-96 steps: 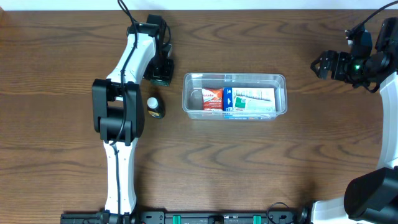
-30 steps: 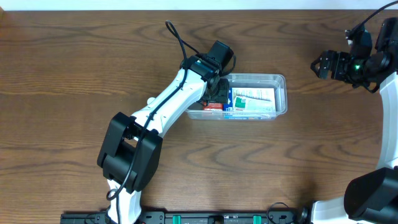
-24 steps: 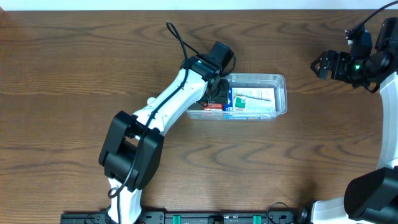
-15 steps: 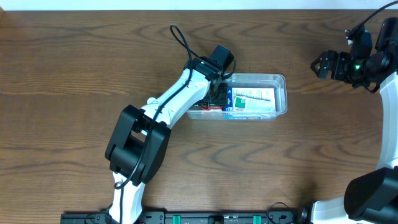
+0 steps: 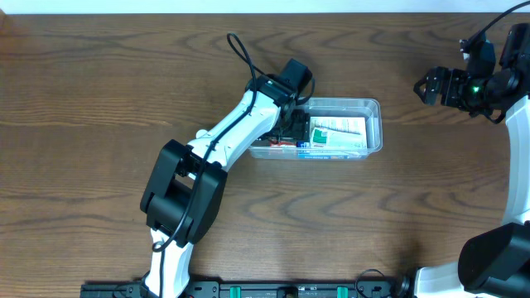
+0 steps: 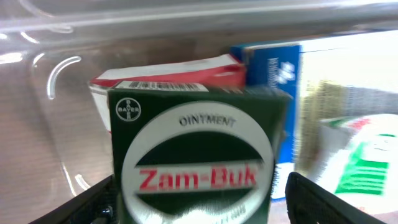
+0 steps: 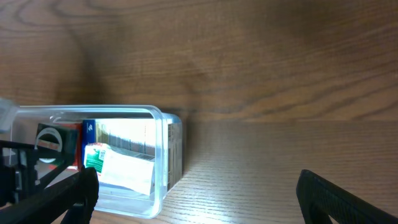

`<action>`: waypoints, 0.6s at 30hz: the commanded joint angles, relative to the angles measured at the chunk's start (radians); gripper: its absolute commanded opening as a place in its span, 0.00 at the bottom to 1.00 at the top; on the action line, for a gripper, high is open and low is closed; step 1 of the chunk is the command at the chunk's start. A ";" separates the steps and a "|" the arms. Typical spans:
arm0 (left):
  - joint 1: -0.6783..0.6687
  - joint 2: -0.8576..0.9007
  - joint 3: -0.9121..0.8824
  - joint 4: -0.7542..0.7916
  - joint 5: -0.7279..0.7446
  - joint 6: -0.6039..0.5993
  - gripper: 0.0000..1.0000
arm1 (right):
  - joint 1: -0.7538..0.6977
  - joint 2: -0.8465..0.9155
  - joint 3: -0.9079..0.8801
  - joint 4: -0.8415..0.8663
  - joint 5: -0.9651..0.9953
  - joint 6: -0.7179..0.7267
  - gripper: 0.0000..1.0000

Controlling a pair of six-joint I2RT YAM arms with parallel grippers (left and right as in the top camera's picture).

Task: Pack container
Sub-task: 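Lower the Zam-Buk tin into the container and release it, then move left gripper to the dark bottle and grasp it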

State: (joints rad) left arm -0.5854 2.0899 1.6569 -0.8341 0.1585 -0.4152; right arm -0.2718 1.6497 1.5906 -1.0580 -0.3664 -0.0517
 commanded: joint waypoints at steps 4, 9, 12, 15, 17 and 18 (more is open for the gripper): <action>-0.002 -0.051 0.080 -0.047 0.040 0.021 0.82 | -0.003 -0.011 0.012 -0.001 -0.004 0.006 0.99; 0.001 -0.098 0.080 -0.074 0.039 0.046 0.82 | -0.003 -0.011 0.012 -0.001 -0.004 0.006 0.99; 0.009 -0.129 0.081 -0.075 0.032 0.059 0.82 | -0.002 -0.011 0.012 -0.001 -0.004 0.006 0.99; 0.027 -0.171 0.087 -0.109 0.028 0.081 0.82 | -0.002 -0.011 0.012 -0.001 -0.004 0.006 0.99; 0.045 -0.210 0.089 -0.162 -0.013 0.087 0.82 | -0.002 -0.011 0.012 -0.001 -0.004 0.006 0.99; 0.057 -0.236 0.089 -0.200 -0.048 0.090 0.82 | -0.002 -0.011 0.012 -0.001 -0.004 0.006 0.99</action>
State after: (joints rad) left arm -0.5602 1.9297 1.7168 -0.9909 0.1749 -0.3584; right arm -0.2718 1.6497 1.5906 -1.0576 -0.3664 -0.0517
